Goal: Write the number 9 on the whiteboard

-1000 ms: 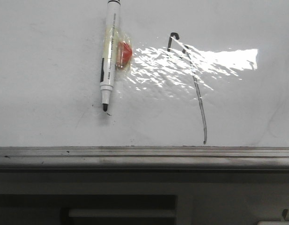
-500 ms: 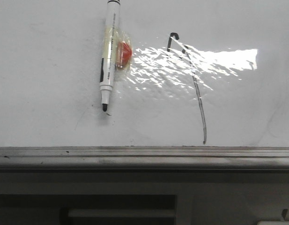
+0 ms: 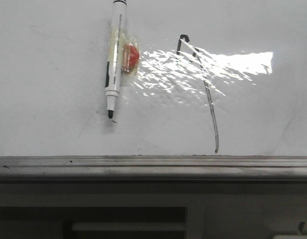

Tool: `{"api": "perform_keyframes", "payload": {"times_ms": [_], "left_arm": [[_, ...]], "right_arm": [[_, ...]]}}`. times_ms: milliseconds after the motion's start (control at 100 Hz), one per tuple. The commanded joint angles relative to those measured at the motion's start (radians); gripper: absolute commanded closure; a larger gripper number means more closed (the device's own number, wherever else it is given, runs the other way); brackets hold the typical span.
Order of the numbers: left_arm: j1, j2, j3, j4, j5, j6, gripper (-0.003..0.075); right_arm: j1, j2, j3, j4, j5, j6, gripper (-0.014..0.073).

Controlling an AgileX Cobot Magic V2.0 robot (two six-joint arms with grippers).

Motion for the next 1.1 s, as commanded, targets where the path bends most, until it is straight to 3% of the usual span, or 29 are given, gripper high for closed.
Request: {"api": "perform_keyframes", "payload": {"times_ms": [0, 190, 410, 530, 660, 740, 900, 1090], "left_arm": [[0.003, -0.021, 0.019, 0.003, -0.07, -0.009, 0.0741], [0.003, -0.021, 0.019, 0.003, -0.07, -0.009, 0.0741], [0.003, -0.021, 0.019, 0.003, -0.07, -0.009, 0.0741], [0.003, -0.021, 0.019, 0.003, -0.07, -0.009, 0.0741], [0.003, -0.021, 0.019, 0.003, -0.07, -0.009, 0.0741], [0.003, -0.021, 0.019, 0.003, -0.07, -0.009, 0.0741], [0.003, -0.021, 0.019, 0.003, -0.07, -0.009, 0.0741], [0.003, -0.02, 0.019, 0.001, -0.068, -0.009, 0.0741]], "right_arm": [[-0.006, 0.008, -0.024, -0.01, -0.07, 0.004, 0.0634], [-0.086, -0.009, 0.049, -0.016, -0.106, 0.004, 0.0634], [-0.378, -0.022, 0.324, 0.08, -0.628, 0.004, 0.0635], [-0.501, -0.032, 0.479, 0.08, -0.726, 0.096, 0.0635], [-0.567, -0.076, 0.611, 0.073, -0.726, 0.231, 0.0635], [-0.591, -0.133, 0.599, 0.058, -0.536, 0.231, 0.0635], [-0.626, -0.273, 0.606, 0.014, -0.304, 0.229, 0.0635], [-0.636, -0.285, 0.606, 0.014, -0.208, 0.229, 0.0635]]}}
